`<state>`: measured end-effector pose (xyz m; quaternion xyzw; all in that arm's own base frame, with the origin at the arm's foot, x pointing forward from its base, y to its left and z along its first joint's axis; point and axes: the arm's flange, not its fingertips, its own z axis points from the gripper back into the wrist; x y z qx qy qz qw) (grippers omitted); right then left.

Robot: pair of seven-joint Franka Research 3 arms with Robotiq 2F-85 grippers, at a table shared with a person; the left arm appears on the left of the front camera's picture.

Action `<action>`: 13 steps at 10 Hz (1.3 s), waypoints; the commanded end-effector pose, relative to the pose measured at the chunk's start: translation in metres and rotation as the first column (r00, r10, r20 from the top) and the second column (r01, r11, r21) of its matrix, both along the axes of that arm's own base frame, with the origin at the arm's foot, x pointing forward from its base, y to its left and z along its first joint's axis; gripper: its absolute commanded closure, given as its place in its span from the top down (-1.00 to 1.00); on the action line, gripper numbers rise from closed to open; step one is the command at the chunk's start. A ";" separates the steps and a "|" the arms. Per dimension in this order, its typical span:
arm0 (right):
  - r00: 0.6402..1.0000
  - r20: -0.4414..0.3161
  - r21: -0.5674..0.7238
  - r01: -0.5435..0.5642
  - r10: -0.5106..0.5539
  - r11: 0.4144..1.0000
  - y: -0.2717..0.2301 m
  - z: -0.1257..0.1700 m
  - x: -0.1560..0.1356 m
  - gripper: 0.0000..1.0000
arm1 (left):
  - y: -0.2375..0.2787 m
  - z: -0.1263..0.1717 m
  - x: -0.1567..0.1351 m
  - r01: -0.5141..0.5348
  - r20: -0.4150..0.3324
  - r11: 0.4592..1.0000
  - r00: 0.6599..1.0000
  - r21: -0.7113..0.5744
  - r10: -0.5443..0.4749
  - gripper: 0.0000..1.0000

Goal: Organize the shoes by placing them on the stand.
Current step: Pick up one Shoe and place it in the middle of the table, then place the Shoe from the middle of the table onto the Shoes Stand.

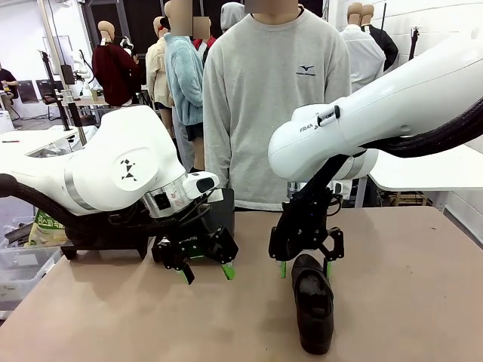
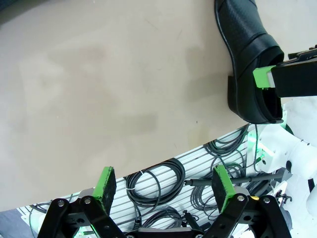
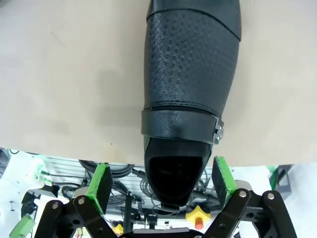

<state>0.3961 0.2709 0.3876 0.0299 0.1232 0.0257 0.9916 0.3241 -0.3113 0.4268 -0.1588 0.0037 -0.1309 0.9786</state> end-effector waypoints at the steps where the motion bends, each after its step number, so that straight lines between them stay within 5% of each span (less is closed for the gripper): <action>1: 1.000 0.020 0.077 -0.012 0.011 0.997 -0.007 -0.005 -0.009 1.00 | 0.001 -0.001 -0.001 0.001 -0.006 1.000 1.000 -0.014 -0.001 1.00; 13: 1.000 0.008 0.017 -0.003 0.003 1.000 0.000 0.001 0.000 1.00 | 0.001 -0.001 -0.001 0.001 -0.006 1.000 1.000 -0.014 -0.001 1.00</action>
